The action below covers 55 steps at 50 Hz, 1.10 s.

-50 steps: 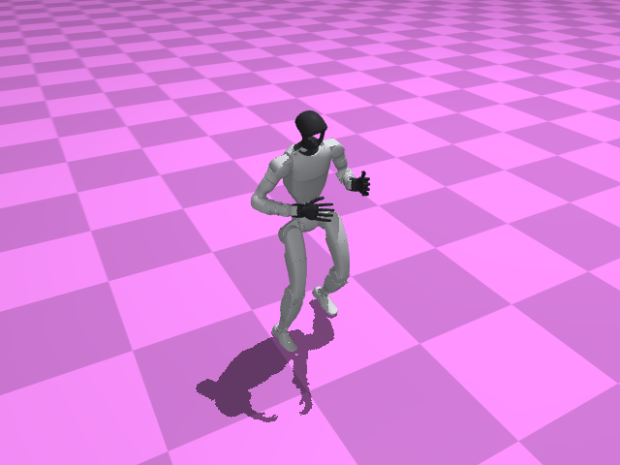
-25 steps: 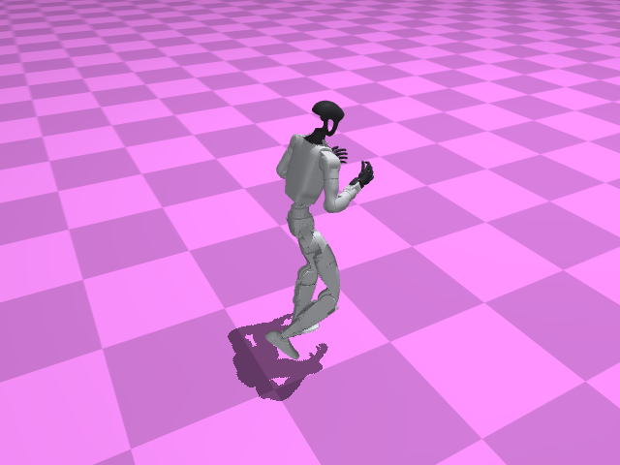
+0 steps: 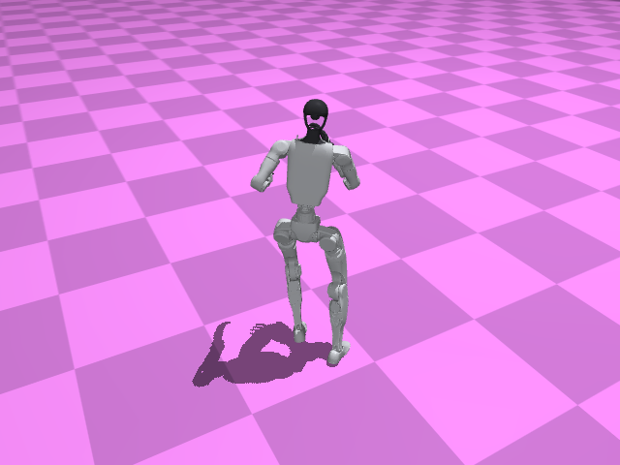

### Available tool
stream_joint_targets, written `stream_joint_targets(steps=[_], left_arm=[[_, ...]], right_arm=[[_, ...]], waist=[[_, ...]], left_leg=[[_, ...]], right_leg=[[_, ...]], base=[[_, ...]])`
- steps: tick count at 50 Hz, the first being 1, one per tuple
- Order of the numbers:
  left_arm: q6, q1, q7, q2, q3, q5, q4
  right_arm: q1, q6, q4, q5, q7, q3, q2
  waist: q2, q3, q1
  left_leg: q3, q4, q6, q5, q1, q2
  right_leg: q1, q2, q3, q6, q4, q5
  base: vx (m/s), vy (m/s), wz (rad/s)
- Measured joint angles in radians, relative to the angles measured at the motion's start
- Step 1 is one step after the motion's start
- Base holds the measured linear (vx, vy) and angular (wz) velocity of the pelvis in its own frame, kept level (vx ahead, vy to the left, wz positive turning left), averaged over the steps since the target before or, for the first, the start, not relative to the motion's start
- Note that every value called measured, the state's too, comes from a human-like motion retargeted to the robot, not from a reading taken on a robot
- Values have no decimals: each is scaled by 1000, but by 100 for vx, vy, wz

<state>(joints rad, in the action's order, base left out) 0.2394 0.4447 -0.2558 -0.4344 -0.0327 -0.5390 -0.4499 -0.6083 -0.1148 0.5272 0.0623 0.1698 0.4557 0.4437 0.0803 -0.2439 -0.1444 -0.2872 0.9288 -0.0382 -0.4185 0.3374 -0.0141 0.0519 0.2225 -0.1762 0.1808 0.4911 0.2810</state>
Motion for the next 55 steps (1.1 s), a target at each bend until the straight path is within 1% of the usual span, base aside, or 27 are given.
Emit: stream_joint_targets(steps=[2, 5, 8, 10, 12, 15, 17, 20, 23, 25, 27, 29, 30, 32, 33, 35, 36, 37, 38, 40, 42, 45, 47, 50, 51, 53, 55], left_arm=[[-9, 46, 27, -84, 36, -41, -47], [-12, 87, 52, -111, 70, -59, -88], [-44, 91, 73, -80, 109, -30, -101], [-64, 44, 71, -53, 111, 24, -94], [-74, -93, 31, -50, 60, 93, -46], [-76, -451, -101, -80, -124, 199, 87], [-72, -713, -168, -97, -265, 289, 145], [-57, -1011, -184, -57, -362, 417, 136], [-24, -1129, -207, -14, -348, 440, 68], [-35, -1127, -173, -34, -319, 380, 12], [5, -1069, -202, 15, -320, 327, -55], [5, -1000, -176, 56, -326, 245, -106], [-19, -971, -133, 50, -313, 206, -120], [-34, -869, -96, 60, -312, 186, -130], [-67, -830, -66, 34, -295, 157, -120], [-51, -679, -121, 47, -275, 154, -91], [-40, -591, -139, 50, -260, 123, -78], [-35, -500, -144, 51, -237, 98, -71], [-42, -402, -127, 46, -201, 85, -72], [-40, -208, -95, 22, -120, 61, -103], [-6, -70, -91, 16, -78, 111, -136], [3, 25, -57, -43, -10, 146, -145], [-8, 77, -36, -51, 19, 127, -137], [-34, 59, -17, -28, 23, 149, -119], [-41, 21, -38, -21, 6, 173, -104], [-60, -110, -81, -17, -49, 221, -37], [-90, -282, -99, -22, -125, 239, 58]], right_arm=[[-22, -4, 49, -8, 44, -6, -29], [29, -6, 102, 7, 65, 0, -65], [125, -7, 116, 5, -7, -45, -84], [201, -6, 113, -7, -42, -100, -104], [277, -5, 72, -9, -1, -140, -127], [413, 18, -97, 44, 179, -125, -139], [538, 20, -209, 10, 198, -105, -93], [747, -47, -184, -53, 116, -146, 48], [905, -101, -73, -183, 33, -236, 178], [978, -44, -42, -342, -142, -277, 243], [1028, -88, -18, -297, -22, -324, 244], [1043, -47, -30, -268, -53, -338, 225], [1036, -4, -46, -230, -94, -341, 220], [1013, 6, -70, -225, -91, -350, 184], [965, 48, -91, -234, -165, -347, 177], [877, 11, -131, -194, -21, -301, 149], [804, -4, -143, -175, 31, -278, 131], [730, -11, -147, -156, 63, -254, 110], [651, 0, -136, -136, 53, -228, 86], [520, -7, -70, -116, 51, -210, 42], [461, -24, 10, -113, 51, -214, -30], [401, -25, 91, -116, 11, -221, -66], [423, -53, 114, -176, 22, -188, -78], [445, -51, 119, -193, -34, -140, -39], [455, -52, 103, -191, -27, -119, -34], [464, -43, 36, -177, -18, -85, -19], [491, -9, -67, -132, -16, -61, -9]], waist=[[-22, 50, -108], [-66, 114, -213], [-56, 129, -209], [-47, 108, -178], [-73, 67, -144], [-137, -7, -85], [-144, -33, -28], [-95, -29, 69], [-41, 10, 182], [-19, 35, 259], [-34, 40, 319], [-50, 27, 340], [-56, 14, 339], [-46, -19, 337], [-34, -49, 318], [-10, -96, 282], [-12, -112, 257], [-14, -126, 233], [-14, -133, 210], [-31, -120, 151], [-65, -84, 59], [-104, -36, -59], [-104, 13, -92], [-53, 7, -82], [-44, -5, -69], [-66, -38, -44], [-118, -84, -14]], left_leg=[[-36, -203, 7, 23, -46, 1], [-128, -547, 4, 108, -146, 10], [-171, -722, -29, 209, -237, 4], [-133, -732, -28, 193, -283, 7], [-54, -653, 15, 103, -278, 35], [63, -470, 75, -20, -222, 92], [145, -417, 54, -46, -222, 109], [253, -510, -1, -2, -300, 101], [288, -646, -50, 124, -365, 62], [304, -719, -69, 233, -414, 55], [315, -681, -94, 320, -433, 77], [302, -569, -84, 390, -418, 104], [286, -491, -63, 418, -399, 118], [226, -148, -110, 404, -275, 83], [215, -24, -57, 383, -228, 71], [185, 224, -65, 302, -145, 35], [173, 300, -70, 264, -102, 32], [165, 353, -59, 226, -65, 30], [168, 363, -17, 190, -37, 32], [150, 315, 4, 148, 7, 24], [118, 145, 23, 137, 25, 17], [68, -281, 29, 179, -16, 12], [47, -621, -18, 245, -107, 8], [40, -874, -92, 324, -223, -35], [38, -876, -88, 345, -249, -44], [37, -804, -29, 325, -262, -26], [40, -621, 49, 207, -234, 14]], right_leg=[[-50, 10, -20, 14, -83, -96], [-104, 18, -19, 34, -171, -274], [-127, -10, 8, -15, -108, -381], [-96, -23, 48, -67, 65, -374], [-2, -10, 93, -95, 324, -316], [145, 37, 114, -130, 646, -189], [205, 39, 101, -159, 717, -125], [266, -16, 95, -183, 624, -62], [300, -88, 87, -141, 303, -93], [270, -117, 74, -86, 15, -145], [233, -111, 54, -10, -169, -184], [193, -101, 47, 16, -269, -241], [169, -96, 47, 8, -302, -275], [177, -85, 19, -31, -146, -186], [163, -96, 28, -94, -117, -135], [181, -100, 41, -144, 87, 11], [191, -95, 53, -138, 165, 55], [186, -95, 66, -139, 207, 89], [149, -107, 81, -150, 176, 103], [85, -113, 109, -113, 113, 85], [23, -106, 136, -68, 12, 7], [-55, -97, 174, -14, -127, -163], [-107, -114, 200, 5, -176, -280], [-164, -178, 227, -51, -101, -354], [-145, -187, 224, -85, 5, -338], [-61, -149, 200, -141, 272, -268], [36, -55, 158, -202, 530, -169]], base=[[53, 13, 88], [55, 24, 107], [54, 28, 161], [49, 23, 196], [44, 14, 214], [44, 5, 246], [52, 3, 258], [61, 5, 193], [71, 1, 107], [78, -6, 79], [84, -12, 81], [79, -18, 42], [77, -18, 24], [76, -17, 14], [71, -16, -25], [74, -11, -57], [78, -7, -74], [75, -8, -81], [76, -7, -84], [81, -4, -90], [85, 1, -83], [86, 9, -60], [90, 19, -42], [87, 24, -8], [81, 23, 10], [73, 20, 20], [68, 17, 44]])
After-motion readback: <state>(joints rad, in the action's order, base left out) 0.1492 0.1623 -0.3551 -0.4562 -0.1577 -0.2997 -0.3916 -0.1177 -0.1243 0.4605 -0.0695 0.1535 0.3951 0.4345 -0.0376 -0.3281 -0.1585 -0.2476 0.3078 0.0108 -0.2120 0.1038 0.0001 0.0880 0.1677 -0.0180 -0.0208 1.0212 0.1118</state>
